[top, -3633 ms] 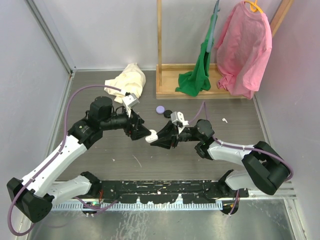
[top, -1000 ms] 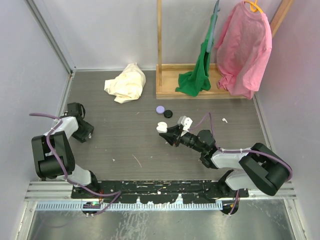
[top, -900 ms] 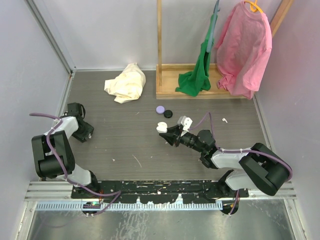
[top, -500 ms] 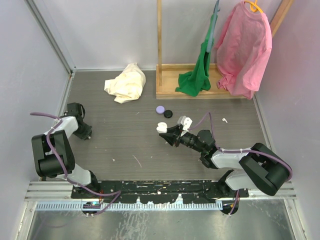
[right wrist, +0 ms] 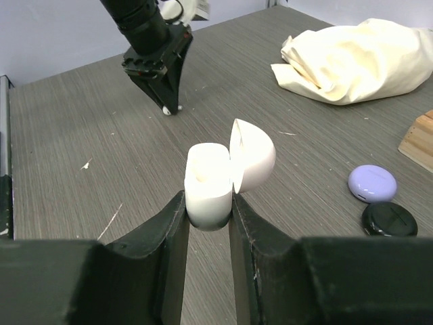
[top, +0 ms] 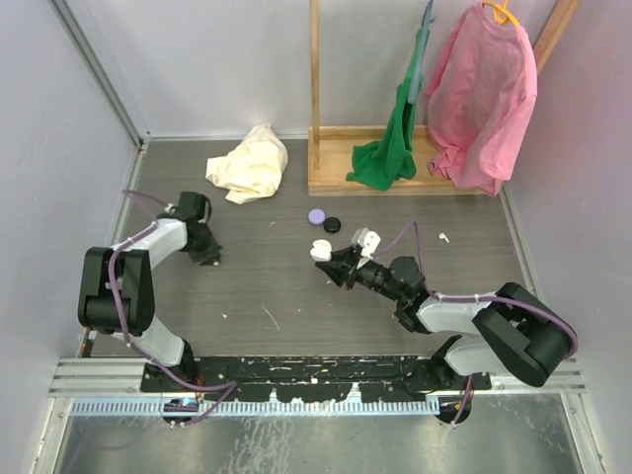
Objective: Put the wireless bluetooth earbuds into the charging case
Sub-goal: Move the earbud to the center of the board.
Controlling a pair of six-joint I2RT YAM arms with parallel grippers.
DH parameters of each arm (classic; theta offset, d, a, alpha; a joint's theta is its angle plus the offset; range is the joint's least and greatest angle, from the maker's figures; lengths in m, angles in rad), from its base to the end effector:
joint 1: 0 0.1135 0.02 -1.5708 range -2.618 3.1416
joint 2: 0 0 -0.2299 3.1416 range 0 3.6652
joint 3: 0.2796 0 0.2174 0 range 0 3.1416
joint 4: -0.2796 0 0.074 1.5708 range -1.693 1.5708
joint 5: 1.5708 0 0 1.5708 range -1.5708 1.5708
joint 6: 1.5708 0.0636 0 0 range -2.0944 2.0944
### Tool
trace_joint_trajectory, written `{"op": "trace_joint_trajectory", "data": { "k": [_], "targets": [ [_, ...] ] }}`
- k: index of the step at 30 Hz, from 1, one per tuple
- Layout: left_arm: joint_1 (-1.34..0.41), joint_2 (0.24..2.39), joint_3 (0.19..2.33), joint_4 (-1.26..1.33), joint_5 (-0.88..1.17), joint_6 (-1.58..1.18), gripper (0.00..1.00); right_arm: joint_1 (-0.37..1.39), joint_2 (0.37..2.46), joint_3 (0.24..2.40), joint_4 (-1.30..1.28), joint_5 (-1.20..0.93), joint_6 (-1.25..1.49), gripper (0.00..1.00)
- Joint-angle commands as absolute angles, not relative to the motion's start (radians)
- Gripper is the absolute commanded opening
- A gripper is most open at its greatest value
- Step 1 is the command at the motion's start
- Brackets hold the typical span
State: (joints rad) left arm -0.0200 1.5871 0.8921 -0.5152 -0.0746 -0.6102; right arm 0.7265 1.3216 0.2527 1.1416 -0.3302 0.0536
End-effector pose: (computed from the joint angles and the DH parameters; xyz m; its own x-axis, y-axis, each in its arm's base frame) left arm 0.2712 -0.0007 0.1271 -0.7630 -0.5563 -0.3291 -0.5413 0.8283 -0.1450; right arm 0.1734 0.1816 0.1917 0.0076 0.0746 -0.9972 -0.8718 0.4890 0.0299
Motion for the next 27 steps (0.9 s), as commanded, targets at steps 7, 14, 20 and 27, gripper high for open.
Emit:
{"op": "trace_joint_trajectory", "data": {
  "k": [7,14,20,27],
  "targets": [
    [-0.394,1.659,0.996,-0.502,-0.003,-0.356,0.10,0.728,1.260,0.248,1.202,-0.227,0.020,0.01],
    [-0.598,1.721,1.053,-0.532,-0.018,-0.222,0.13,0.729,1.247,0.221,1.241,-0.175,0.012,0.01],
    [-0.655,1.725,1.087,-0.598,-0.105,-0.212,0.29,0.728,1.240,0.212,1.246,-0.154,0.006,0.01],
    [-0.656,1.708,1.072,-0.643,-0.164,-0.288,0.42,0.728,1.246,0.213,1.249,-0.156,0.006,0.01]
  ]
}}
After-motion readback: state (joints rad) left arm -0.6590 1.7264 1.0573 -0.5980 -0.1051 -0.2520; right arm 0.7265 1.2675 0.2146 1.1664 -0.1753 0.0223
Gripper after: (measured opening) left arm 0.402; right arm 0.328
